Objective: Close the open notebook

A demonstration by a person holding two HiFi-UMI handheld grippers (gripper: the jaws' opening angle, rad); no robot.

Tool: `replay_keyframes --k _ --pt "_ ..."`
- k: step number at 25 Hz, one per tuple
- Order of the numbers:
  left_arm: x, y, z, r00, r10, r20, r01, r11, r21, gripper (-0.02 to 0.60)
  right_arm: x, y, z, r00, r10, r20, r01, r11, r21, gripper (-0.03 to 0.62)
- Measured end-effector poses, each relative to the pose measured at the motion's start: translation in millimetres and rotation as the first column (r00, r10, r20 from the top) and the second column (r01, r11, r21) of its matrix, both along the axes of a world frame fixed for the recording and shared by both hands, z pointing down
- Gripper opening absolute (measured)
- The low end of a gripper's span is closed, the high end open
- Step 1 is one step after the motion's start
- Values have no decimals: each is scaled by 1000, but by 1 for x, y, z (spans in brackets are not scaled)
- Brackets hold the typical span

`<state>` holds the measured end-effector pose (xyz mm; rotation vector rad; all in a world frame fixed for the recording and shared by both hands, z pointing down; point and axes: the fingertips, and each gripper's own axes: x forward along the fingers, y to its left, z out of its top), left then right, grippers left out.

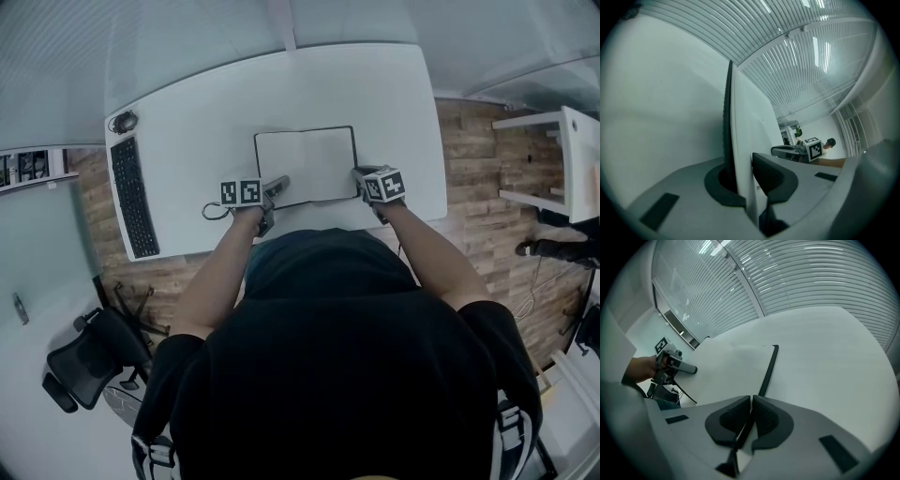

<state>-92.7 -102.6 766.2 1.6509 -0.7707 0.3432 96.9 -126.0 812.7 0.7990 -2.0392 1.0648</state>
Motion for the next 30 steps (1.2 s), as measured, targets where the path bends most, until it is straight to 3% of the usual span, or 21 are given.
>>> replay_keyframes --k 4,9,13,30 --pt "1 1 -8 997 54 48 -55 998 19 54 0 0 -2 1000 2 14 -2 1000 -15 48" --pt "-5 0 -12 997 42 62 -44 998 36 57 -1 -1 -1 1000 -21 18 21 999 -34 48" --pt "-10 -2 -17 997 48 61 -51 998 36 57 -4 -1 -1 999 -52 -8 52 999 -16 48" --pt "-21 -12 -53 999 13 41 -16 997 81 57 -4 1 0 998 -30 52 34 997 -75 48"
